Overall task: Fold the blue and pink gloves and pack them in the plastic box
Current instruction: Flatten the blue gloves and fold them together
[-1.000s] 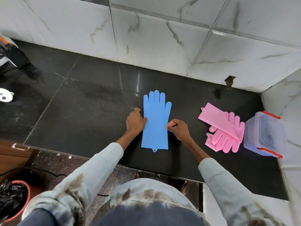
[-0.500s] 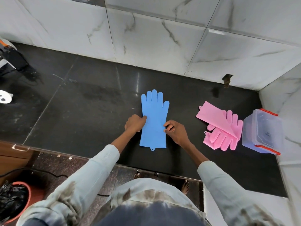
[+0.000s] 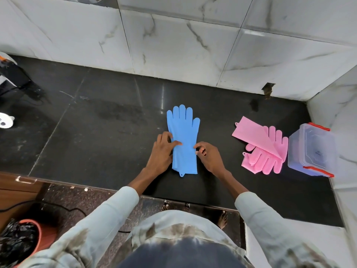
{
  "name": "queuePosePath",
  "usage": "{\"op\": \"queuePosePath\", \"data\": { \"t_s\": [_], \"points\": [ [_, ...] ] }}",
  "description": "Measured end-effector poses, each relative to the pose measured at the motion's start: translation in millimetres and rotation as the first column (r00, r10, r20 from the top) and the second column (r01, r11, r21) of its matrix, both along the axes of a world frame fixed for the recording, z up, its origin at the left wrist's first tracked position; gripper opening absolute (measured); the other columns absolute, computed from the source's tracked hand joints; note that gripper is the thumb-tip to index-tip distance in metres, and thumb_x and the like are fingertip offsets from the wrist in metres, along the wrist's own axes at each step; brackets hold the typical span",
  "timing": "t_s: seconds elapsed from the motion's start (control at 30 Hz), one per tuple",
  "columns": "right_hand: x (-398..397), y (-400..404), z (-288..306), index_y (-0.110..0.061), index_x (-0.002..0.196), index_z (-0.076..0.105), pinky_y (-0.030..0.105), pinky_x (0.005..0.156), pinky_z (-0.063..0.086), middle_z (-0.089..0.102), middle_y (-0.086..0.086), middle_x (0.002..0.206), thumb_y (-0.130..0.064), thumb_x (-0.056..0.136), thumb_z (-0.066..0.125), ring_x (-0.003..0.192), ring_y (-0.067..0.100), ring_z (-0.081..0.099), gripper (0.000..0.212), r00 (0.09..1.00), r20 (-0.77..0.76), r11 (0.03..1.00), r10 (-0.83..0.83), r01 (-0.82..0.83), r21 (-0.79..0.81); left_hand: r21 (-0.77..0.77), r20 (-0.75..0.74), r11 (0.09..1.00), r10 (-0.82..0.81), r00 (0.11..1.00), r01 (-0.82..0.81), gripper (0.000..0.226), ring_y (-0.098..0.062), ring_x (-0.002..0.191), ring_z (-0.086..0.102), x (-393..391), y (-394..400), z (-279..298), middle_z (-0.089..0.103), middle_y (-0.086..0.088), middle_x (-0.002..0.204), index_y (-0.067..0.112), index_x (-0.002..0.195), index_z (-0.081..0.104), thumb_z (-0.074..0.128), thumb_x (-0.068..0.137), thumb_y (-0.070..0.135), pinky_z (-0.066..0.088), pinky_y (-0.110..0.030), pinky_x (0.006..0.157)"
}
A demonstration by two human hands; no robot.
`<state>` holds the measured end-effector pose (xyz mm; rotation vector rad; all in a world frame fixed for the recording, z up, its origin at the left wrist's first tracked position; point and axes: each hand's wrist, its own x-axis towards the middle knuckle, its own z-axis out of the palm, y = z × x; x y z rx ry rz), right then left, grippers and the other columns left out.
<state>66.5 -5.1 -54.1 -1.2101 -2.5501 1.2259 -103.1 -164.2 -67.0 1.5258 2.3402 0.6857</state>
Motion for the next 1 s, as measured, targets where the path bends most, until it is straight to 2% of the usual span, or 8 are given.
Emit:
{"op": "queuePosePath", "data": {
  "t_s": [0.1,0.17,0.3,0.43,0.53,0.63,0.73,1.0],
  "points": [
    [6,-3,-1,-0.018,0.126,0.068,0.037,0.095,0.057,0.058,0.001,0.116,-0.007,0.103,0.057,0.096,0.018,0.062,0.029,0.995,0.034,0.986,0.097,-0.101,0.132,-0.034,-0.092,0.999,-0.003,0.996,-0.001,0.029,-0.028,0.156,0.031,-1,1,1,0.035,-0.008,0.167,0.03,0.136,0.068,0.056,0.109,0.033,0.033,-0.039,0.123],
    [13,-5,-3,-0.019,0.137,0.062,0.035,0.101,0.056,0.047,0.001,0.132,-0.007,0.101,0.06,0.111,0.018,0.058,0.038,0.981,0.037,0.961,0.192,-0.195,0.196,0.001,-0.066,1.0,-0.005,0.998,0.005,0.027,-0.025,0.154,0.038,-3,7,5,0.045,-0.003,0.164,0.025,0.13,0.071,0.056,0.108,0.023,0.035,-0.04,0.12],
    [11,-8,-5,-0.025,0.151,0.05,0.034,0.11,0.053,0.03,-0.004,0.16,-0.024,0.101,0.066,0.144,0.016,0.038,0.053,0.958,0.077,0.93,0.275,-0.286,0.232,0.09,0.171,0.993,0.06,0.983,-0.076,0.028,-0.02,0.108,0.075,-5,22,21,0.081,-0.001,0.116,0.012,0.114,0.079,0.054,0.104,0.004,0.056,-0.042,0.102],
    [2,-8,0,-0.02,0.143,0.06,0.034,0.114,0.051,0.032,-0.005,0.162,-0.027,0.102,0.067,0.146,0.014,0.039,0.043,0.983,0.0,0.953,0.185,-0.179,0.246,0.047,0.284,0.987,0.133,0.95,-0.152,0.029,-0.022,0.086,0.074,-7,31,26,0.081,-0.003,0.097,0.008,0.105,0.076,0.049,0.102,0.0,0.061,-0.039,0.085],
    [-1,-6,2,-0.023,0.145,0.055,0.029,0.109,0.053,0.031,-0.008,0.164,-0.03,0.098,0.071,0.142,0.012,0.041,0.049,0.976,0.065,0.928,0.21,-0.22,0.302,-0.004,0.372,0.984,0.166,0.913,-0.178,0.025,-0.02,0.079,0.067,-10,33,23,0.078,-0.004,0.093,0.009,0.099,0.071,0.048,0.103,0.002,0.055,-0.039,0.079],
    [-4,-7,3,-0.027,0.15,0.046,0.033,0.104,0.056,0.046,-0.01,0.153,-0.03,0.099,0.07,0.122,0.013,0.058,0.057,0.969,0.099,0.951,0.225,-0.24,0.194,-0.038,0.454,0.969,0.235,0.86,-0.244,0.03,-0.014,0.068,0.052,-14,37,22,0.065,0.002,0.074,0.016,0.078,0.057,0.048,0.103,0.003,0.046,-0.035,0.069],
    [-11,-4,5,-0.02,0.131,0.061,0.035,0.1,0.056,0.063,-0.005,0.13,-0.024,0.106,0.059,0.107,0.013,0.064,0.026,0.987,0.028,0.972,0.159,-0.161,0.173,-0.071,0.46,0.964,0.26,0.849,-0.256,0.042,-0.012,0.062,0.045,-15,40,21,0.055,0.01,0.066,0.025,0.068,0.044,0.052,0.108,0.014,0.039,-0.029,0.065],
    [-35,13,9,-0.005,0.1,0.063,0.034,0.074,0.047,0.062,0.006,0.089,-0.021,0.113,0.038,0.078,0.019,0.057,0.032,0.998,0.059,1.0,0.006,-0.005,-0.025,-0.154,0.421,0.944,0.33,0.845,-0.293,0.044,-0.025,0.074,0.052,-27,54,21,0.059,-0.015,0.081,0.0,0.083,0.052,0.051,0.112,0.034,0.046,-0.045,0.072]
  ]
}}
